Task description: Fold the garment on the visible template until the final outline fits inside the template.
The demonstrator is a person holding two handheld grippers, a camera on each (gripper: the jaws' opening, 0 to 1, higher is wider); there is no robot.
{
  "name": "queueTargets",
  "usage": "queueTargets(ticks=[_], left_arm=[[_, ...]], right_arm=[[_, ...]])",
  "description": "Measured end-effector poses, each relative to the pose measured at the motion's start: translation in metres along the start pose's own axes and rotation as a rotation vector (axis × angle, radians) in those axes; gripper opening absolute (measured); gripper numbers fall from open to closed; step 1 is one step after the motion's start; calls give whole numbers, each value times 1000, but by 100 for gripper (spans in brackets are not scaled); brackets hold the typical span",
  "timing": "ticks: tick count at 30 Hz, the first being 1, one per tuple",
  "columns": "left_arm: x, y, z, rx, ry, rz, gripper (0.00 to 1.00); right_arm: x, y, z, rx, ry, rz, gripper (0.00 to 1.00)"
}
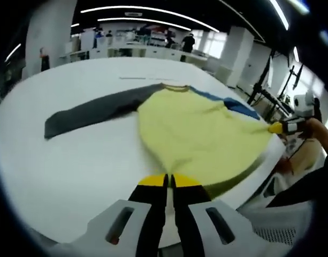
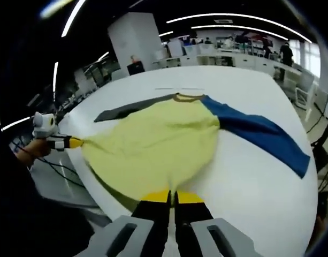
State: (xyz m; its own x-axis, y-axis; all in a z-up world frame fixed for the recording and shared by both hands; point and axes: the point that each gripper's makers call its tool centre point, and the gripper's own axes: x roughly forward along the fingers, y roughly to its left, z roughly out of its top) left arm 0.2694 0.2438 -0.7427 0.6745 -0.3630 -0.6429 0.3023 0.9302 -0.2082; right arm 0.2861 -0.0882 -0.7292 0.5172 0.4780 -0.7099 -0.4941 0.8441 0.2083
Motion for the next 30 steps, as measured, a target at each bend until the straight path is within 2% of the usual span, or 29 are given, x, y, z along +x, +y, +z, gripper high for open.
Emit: queueTargets(ticks=[3, 5, 8, 17, 22, 30], left_arm=[[2, 2, -14, -28, 42, 11, 1], [4, 2, -20, -27, 49, 21, 1], [7, 1, -28, -28, 76, 27, 1], [12, 3, -48, -11, 138, 49, 1], [14, 5, -54, -9, 156, 56, 1], [14, 10, -65, 6, 193, 74, 1]], right_arm=[[3, -5, -14, -4, 42, -30, 0], [5, -4, -20, 15, 49, -27, 0], [9, -2, -34, 106, 80, -23, 0], [19, -8, -62, 128, 128, -53, 0], [22, -10, -71, 130, 149, -63, 0], [25, -12, -73, 130, 154, -63, 0]])
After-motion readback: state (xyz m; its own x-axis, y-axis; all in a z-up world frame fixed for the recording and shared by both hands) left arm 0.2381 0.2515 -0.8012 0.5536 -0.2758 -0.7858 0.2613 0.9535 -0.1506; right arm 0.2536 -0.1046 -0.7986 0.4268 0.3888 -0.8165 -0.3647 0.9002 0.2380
